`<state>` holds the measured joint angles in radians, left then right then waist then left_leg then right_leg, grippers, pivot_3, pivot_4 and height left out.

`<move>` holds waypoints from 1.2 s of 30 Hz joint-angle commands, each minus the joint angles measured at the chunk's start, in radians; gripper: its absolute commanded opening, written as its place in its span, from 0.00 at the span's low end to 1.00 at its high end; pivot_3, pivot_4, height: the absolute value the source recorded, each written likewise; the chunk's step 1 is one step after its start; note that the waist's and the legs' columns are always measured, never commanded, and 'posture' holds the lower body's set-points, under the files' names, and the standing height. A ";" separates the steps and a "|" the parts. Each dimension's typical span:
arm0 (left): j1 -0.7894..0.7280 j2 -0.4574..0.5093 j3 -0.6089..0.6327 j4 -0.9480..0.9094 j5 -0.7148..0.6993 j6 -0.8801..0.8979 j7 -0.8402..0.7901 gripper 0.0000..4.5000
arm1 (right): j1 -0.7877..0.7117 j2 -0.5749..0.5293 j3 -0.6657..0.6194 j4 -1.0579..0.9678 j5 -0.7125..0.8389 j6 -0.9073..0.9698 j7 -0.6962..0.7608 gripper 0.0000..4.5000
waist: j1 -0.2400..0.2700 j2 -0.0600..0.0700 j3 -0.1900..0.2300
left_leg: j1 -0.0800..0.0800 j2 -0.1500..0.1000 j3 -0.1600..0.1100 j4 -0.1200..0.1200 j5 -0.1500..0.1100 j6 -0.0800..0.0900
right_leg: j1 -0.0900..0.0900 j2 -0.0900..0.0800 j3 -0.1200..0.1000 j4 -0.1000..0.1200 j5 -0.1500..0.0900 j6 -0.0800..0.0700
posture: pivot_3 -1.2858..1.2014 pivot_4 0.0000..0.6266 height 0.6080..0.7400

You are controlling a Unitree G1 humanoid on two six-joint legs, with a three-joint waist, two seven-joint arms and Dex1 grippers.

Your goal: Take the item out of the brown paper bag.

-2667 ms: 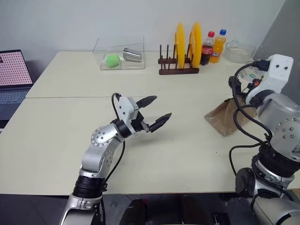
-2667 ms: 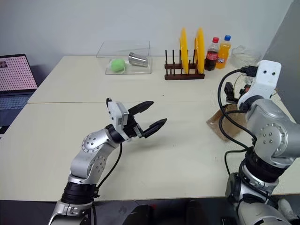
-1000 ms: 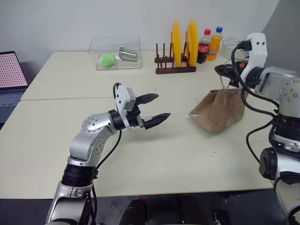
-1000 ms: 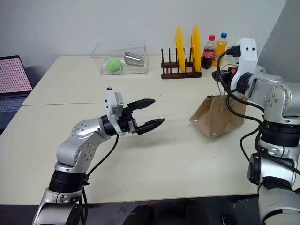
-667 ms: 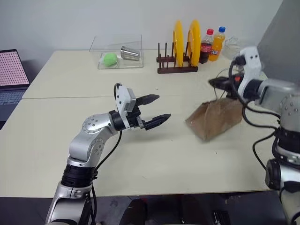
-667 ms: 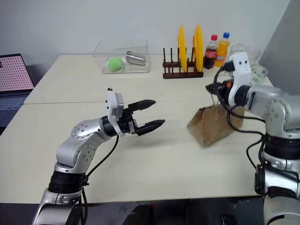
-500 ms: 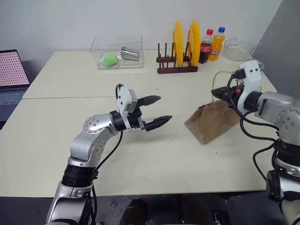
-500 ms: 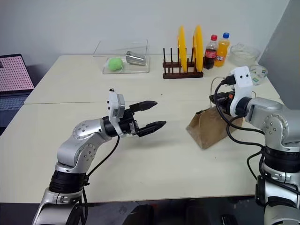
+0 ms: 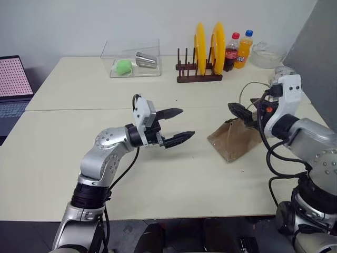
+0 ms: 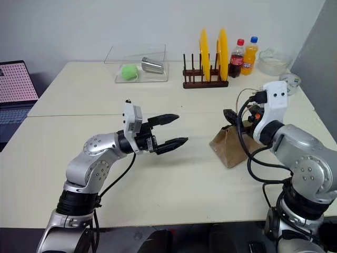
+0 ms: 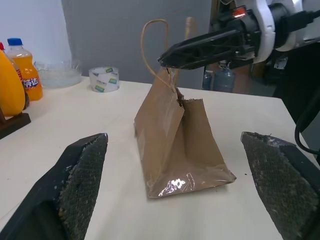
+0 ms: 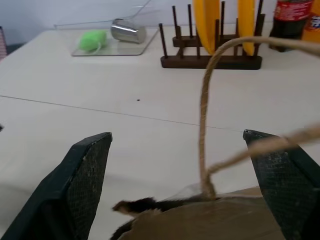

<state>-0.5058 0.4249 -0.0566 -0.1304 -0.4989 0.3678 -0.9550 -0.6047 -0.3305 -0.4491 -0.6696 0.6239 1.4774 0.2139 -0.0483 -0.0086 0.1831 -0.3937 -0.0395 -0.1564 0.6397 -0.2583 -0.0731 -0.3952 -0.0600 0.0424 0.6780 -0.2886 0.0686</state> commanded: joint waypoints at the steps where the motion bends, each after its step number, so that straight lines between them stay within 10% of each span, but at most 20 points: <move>1: -0.020 -0.002 -0.002 -0.006 0.000 -0.019 -0.015 1.00 | 0.018 0.005 -0.031 -0.070 0.038 -0.016 0.011 0.99 | -0.001 0.000 0.000 | 0.000 0.000 0.000 0.000 0.000 0.000 | 0.000 0.000 0.000 0.000 0.000 0.000 | 0.52 0.24 1.00; 8: -0.022 -0.001 -0.002 0.001 0.005 -0.026 -0.023 1.00 | 0.131 -0.098 0.073 -0.128 -0.025 -0.118 -0.013 0.99 | -0.001 0.000 0.000 | 0.000 0.000 0.000 0.000 0.000 0.000 | 0.000 0.000 0.000 0.000 0.000 0.000 | 0.52 0.24 1.00; 36: -0.059 -0.021 -0.024 0.059 0.030 -0.067 -0.065 1.00 | -0.084 0.153 0.055 -0.174 -0.281 0.117 -0.250 0.99 | -0.006 0.000 0.000 | 0.000 0.000 0.000 0.000 0.000 0.000 | -0.001 0.000 0.000 0.002 0.000 0.000 | 0.52 0.24 1.00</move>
<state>-0.5454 0.4066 -0.0830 -0.0634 -0.4668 0.3190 -1.0149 -0.6517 -0.1849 -0.3703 -0.8168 0.3576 1.6061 -0.0362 -0.0540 -0.0082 0.1828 -0.3934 -0.0394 -0.1568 0.6402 -0.2581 -0.0732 -0.3959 -0.0597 0.0426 0.6797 -0.2886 0.0686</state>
